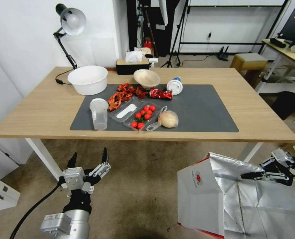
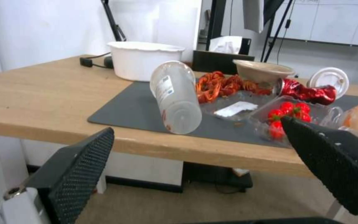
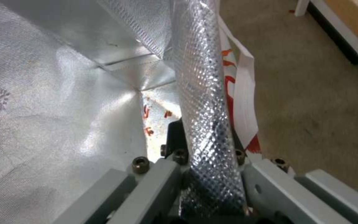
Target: Pick up the food delivery bag from the floor and place it on the table.
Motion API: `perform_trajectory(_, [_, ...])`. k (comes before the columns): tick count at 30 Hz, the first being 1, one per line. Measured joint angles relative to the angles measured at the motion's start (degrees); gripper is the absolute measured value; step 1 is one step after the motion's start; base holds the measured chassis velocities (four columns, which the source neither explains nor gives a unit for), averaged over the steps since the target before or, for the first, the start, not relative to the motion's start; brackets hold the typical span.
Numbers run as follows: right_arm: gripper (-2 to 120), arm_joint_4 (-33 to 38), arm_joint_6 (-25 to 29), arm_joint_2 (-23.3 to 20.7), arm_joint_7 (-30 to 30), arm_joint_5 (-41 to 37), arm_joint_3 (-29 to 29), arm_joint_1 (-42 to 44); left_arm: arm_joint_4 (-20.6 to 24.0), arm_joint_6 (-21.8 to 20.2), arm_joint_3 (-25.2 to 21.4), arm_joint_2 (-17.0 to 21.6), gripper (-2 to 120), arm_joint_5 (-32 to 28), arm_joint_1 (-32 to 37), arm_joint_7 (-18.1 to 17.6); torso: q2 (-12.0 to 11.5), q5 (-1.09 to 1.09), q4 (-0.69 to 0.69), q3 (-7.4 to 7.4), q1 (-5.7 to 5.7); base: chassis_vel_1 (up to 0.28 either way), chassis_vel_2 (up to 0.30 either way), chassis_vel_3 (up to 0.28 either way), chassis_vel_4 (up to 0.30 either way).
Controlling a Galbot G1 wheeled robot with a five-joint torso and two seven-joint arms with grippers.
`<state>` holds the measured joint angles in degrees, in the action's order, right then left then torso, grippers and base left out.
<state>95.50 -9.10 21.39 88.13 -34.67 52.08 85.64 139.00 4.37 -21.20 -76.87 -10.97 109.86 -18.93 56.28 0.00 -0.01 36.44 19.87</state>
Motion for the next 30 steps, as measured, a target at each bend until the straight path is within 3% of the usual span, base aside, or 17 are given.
perform_trajectory(13, [0, 0.0, -0.2, 0.1, 0.0, -0.1, -0.1, -0.2, -1.0, 2.0, 0.1, 0.2, 100, -0.6, -0.5, -0.7, 2.9, 0.0, 0.0, 1.67, 1.25, 0.0, 0.0, 0.0, 0.0])
perform_trajectory(30, [0, 0.5, -0.6, 0.3, 0.0, -0.9, 0.1, 0.0, -1.1, 2.5, 0.1, 0.2, 100, -0.5, -0.3, -0.8, 2.7, 0.0, 0.0, 1.53, 1.16, 0.0, 0.0, 0.0, 0.0])
